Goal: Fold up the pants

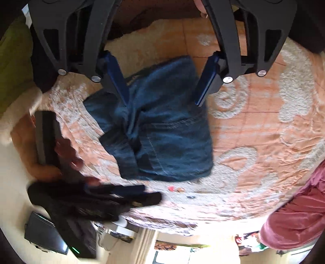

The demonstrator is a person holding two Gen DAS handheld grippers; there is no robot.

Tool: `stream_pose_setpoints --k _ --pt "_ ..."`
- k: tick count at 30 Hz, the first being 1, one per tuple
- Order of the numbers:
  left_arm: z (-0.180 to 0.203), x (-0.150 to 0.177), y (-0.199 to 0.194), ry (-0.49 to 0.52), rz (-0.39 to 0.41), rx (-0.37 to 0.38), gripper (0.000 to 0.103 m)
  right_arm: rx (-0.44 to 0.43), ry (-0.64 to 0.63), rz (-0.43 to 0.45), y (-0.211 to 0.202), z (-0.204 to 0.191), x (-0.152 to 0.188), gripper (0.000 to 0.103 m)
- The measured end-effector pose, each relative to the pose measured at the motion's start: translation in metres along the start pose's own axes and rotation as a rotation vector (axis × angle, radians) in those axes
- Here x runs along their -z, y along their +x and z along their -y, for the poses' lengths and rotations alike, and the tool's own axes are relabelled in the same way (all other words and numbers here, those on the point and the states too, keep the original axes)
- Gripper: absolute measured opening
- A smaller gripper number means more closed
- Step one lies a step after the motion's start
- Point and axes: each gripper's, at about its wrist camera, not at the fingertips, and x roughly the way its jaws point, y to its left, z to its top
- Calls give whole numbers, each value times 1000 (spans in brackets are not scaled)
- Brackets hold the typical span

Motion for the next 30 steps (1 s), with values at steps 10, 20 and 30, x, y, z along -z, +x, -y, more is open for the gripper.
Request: stream_pose_setpoints --k 10,20,30 --pt "20 14 11 87 -38 -29 55 83 -151 -276 79 -24 -13 31" --pt "18 15 16 77 -39 -27 56 234 -228 -139 79 -39 -12 5" --pt "10 16 12 53 -41 -18 56 262 -106 -130 84 -4 -9 4"
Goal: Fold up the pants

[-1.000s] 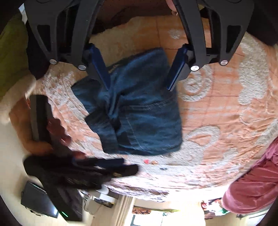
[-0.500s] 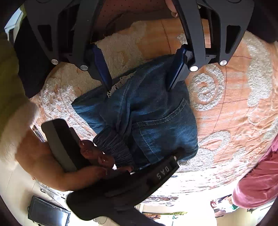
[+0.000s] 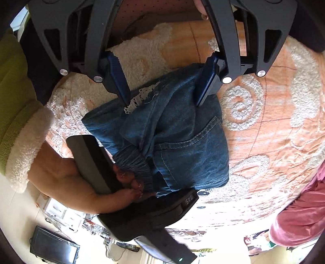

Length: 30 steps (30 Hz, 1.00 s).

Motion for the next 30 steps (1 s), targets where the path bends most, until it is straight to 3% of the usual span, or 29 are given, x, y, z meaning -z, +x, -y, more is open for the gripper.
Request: stream_pose_setpoints --k 2,4,5,8,12,18,21,26,30 --pt "1 0 1 -3 -1 1 56 -25 23 32 -15 2 1 10" --pt "1 0 1 -8 -2 2 56 -43 37 69 -34 4 5 33" --pt "1 0 0 -10 -1 3 56 -52 41 89 -44 4 8 36" --pt "0 0 0 -14 -1 3 56 -66 58 133 -71 8 20 38" --pt "1 0 -2 -19 0 0 56 -62 87 181 -98 16 37 48" --pt "5 1 -3 -18 -2 -15 57 -95 123 234 -120 20 63 52" --pt "9 4 -4 -17 -2 -20 57 -129 102 214 -117 9 72 52" --pt "9 3 -20 -27 15 4 63 -39 76 75 -88 1 93 53" --pt "-2 -5 -40 -50 68 -10 69 -100 140 128 -99 13 108 59"
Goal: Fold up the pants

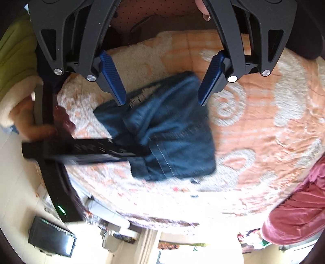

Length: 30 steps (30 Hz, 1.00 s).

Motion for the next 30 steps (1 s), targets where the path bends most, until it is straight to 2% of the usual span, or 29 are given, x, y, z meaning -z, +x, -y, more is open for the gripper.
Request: stream_pose_setpoints --k 5,7,11,16,23,27,30 --pt "-28 -22 0 -77 35 -33 74 -26 133 155 -42 33 4 62" --pt "-40 -30 11 -106 18 -41 74 13 177 180 -48 50 4 62" --pt "-58 -45 37 -172 -33 -24 75 119 194 117 -30 72 8 62" --pt "-69 -41 65 -233 -81 6 75 70 220 58 -5 79 5 62" --pt "-65 -36 81 -219 -95 22 78 16 241 -24 32 79 2 60" --pt "-61 -35 85 -210 -94 29 79 -36 274 -13 36 83 2 49" --pt "-59 -37 89 -223 -97 51 78 -38 264 -1 38 78 4 44"
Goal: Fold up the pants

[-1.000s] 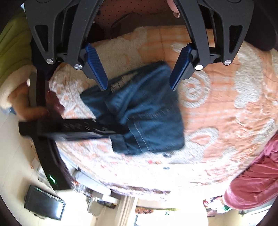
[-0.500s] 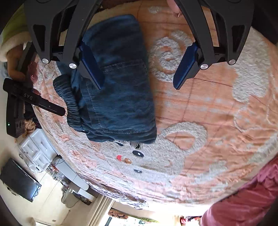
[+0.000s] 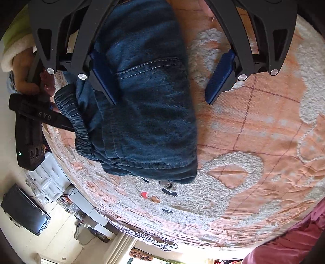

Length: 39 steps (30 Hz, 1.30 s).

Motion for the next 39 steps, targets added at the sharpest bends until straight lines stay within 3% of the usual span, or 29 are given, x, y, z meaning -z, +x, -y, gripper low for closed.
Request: stream_pose_setpoints --k 2,4,10,13,20,29,39 --pt "4 0 2 8 2 10 75 -14 11 1 2 0 0 38" --pt "7 0 5 15 0 30 60 -23 16 6 3 0 0 28" --pt "25 -8 -1 105 41 -2 39 8 -47 96 -6 -22 0 12" --pt "33 -19 -9 161 80 -9 38 17 -95 149 -13 -36 -8 11" --pt "18 -65 -12 156 133 -27 38 55 -213 233 -11 -68 -43 11" --pt "-8 -112 5 152 172 -88 38 87 -233 248 29 -78 -95 11" --pt "-28 -129 26 147 176 -137 38 99 -226 227 66 -80 -131 11"
